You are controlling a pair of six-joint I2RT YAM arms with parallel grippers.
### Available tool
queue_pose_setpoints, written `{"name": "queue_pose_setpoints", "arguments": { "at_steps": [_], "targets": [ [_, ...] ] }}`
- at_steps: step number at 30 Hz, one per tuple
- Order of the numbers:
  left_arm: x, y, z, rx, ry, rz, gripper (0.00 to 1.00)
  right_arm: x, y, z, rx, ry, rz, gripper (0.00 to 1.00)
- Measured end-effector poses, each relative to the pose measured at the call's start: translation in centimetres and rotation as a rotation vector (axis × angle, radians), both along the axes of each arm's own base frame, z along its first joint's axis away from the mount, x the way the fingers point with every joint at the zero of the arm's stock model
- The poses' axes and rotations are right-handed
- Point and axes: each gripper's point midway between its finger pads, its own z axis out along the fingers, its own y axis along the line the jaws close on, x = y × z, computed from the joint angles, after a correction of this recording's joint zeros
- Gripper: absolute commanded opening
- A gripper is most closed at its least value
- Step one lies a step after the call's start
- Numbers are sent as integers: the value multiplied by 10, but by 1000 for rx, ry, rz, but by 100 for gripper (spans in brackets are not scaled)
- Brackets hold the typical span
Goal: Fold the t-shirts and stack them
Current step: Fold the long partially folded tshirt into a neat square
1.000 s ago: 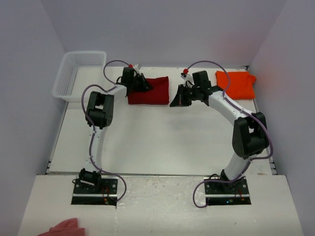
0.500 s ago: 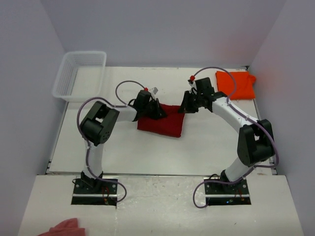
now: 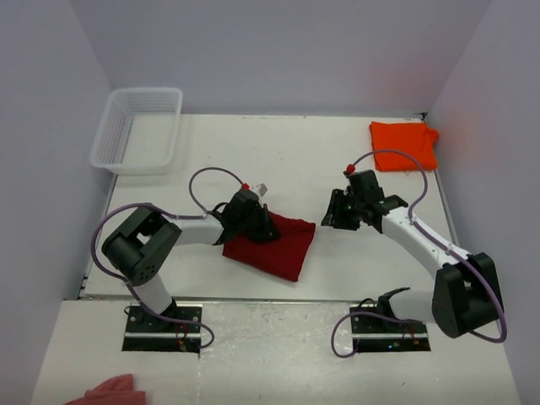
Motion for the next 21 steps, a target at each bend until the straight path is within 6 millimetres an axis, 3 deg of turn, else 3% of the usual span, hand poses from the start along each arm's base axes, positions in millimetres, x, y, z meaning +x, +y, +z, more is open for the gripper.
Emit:
{"name": "queue_pose_setpoints", "arguments": {
  "at_steps": [5, 12, 21],
  "targets": [
    [-3, -3, 0, 9, -3, 3, 0, -15, -2, -13, 0, 22, 13, 43],
    [-7, -17, 8, 53, -27, -16, 0, -10, 9, -14, 41, 8, 40, 44],
    [5, -11, 45, 101, -118, 12, 0, -10, 23, -31, 64, 59, 74, 42]
  ]
}}
